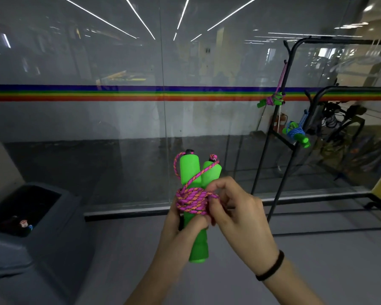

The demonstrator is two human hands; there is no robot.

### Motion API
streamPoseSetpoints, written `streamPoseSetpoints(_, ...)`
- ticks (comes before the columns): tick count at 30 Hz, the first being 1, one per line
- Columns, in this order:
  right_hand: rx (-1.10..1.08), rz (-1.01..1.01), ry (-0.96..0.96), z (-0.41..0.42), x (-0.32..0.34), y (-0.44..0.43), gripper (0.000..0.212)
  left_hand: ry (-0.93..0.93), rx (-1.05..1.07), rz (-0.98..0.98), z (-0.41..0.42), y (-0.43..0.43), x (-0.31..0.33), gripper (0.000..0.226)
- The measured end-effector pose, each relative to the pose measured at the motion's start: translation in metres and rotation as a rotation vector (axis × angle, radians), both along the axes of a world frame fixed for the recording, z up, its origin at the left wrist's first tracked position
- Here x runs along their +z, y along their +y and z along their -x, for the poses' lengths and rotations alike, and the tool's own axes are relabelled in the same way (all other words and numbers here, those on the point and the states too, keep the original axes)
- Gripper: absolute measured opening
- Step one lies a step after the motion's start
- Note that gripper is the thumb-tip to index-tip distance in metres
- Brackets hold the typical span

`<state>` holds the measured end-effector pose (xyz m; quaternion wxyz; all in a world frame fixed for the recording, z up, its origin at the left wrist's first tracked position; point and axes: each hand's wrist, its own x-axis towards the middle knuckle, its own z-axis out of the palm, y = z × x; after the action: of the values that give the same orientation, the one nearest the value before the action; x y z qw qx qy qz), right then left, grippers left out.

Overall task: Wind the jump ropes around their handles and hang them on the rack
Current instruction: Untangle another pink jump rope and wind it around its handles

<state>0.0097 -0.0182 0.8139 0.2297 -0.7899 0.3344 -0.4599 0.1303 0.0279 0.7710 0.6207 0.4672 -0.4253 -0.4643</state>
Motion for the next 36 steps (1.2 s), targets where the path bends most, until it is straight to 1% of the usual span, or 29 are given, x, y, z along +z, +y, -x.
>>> streamPoseSetpoints(2,0.15,-0.174,-0.067,0.004,0.003,0.002,0.014,0.067,-0.011,-0.024,-0.007,-0.003,-0.003,0.06)
streamPoseSetpoints(4,0.279,-0.284,-0.123,0.007,0.005,0.004,0.021,0.152,-0.031,-0.06,-0.012,-0.004,0.0,0.063)
streamPoseSetpoints(7,0.346,-0.384,-0.219,0.01,0.012,0.003,0.013,0.22,-0.089,-0.032,-0.012,-0.002,0.008,0.051)
streamPoseSetpoints(9,0.36,-0.42,-0.214,0.012,0.016,0.0,0.017,0.226,-0.137,-0.035,-0.008,0.001,0.016,0.046)
streamPoseSetpoints(11,0.397,-0.447,-0.163,0.014,0.02,-0.002,0.022,0.206,-0.174,-0.048,-0.006,0.003,0.02,0.047)
streamPoseSetpoints(14,0.446,-0.509,-0.148,0.018,0.023,-0.003,0.021,0.203,-0.193,-0.087,-0.006,0.006,0.02,0.045)
streamPoseSetpoints(18,0.49,-0.582,-0.228,0.02,0.022,-0.002,0.015,0.242,-0.239,-0.111,-0.003,0.007,0.021,0.048)
streamPoseSetpoints(20,0.501,-0.598,-0.283,0.02,0.02,-0.002,0.008,0.282,-0.265,-0.109,-0.002,0.007,0.024,0.042)
streamPoseSetpoints(22,0.483,-0.603,-0.347,0.017,0.018,0.0,0.008,0.312,-0.275,-0.11,0.0,0.008,0.026,0.039)
streamPoseSetpoints(23,0.449,-0.578,-0.362,0.015,0.018,0.001,0.011,0.325,-0.27,-0.113,0.001,0.008,0.027,0.041)
streamPoseSetpoints(25,0.359,-0.467,-0.358,0.011,0.018,0.003,0.015,0.33,-0.254,-0.118,0.004,0.008,0.028,0.044)
streamPoseSetpoints(28,0.286,-0.268,-0.33,0.008,0.02,0.006,0.007,0.308,-0.21,-0.124,0.005,0.008,0.029,0.047)
streamPoseSetpoints(32,0.171,0.09,-0.131,0.007,0.017,0.005,0.01,0.255,-0.115,-0.108,0.003,0.007,0.027,0.06)
streamPoseSetpoints(34,0.132,0.153,-0.108,0.006,0.014,0.005,0.007,0.227,-0.08,-0.103,0.005,0.007,0.026,0.06)
streamPoseSetpoints(36,0.081,0.16,-0.083,0.005,0.013,0.005,0.006,0.219,-0.046,-0.104,0.007,0.006,0.026,0.053)
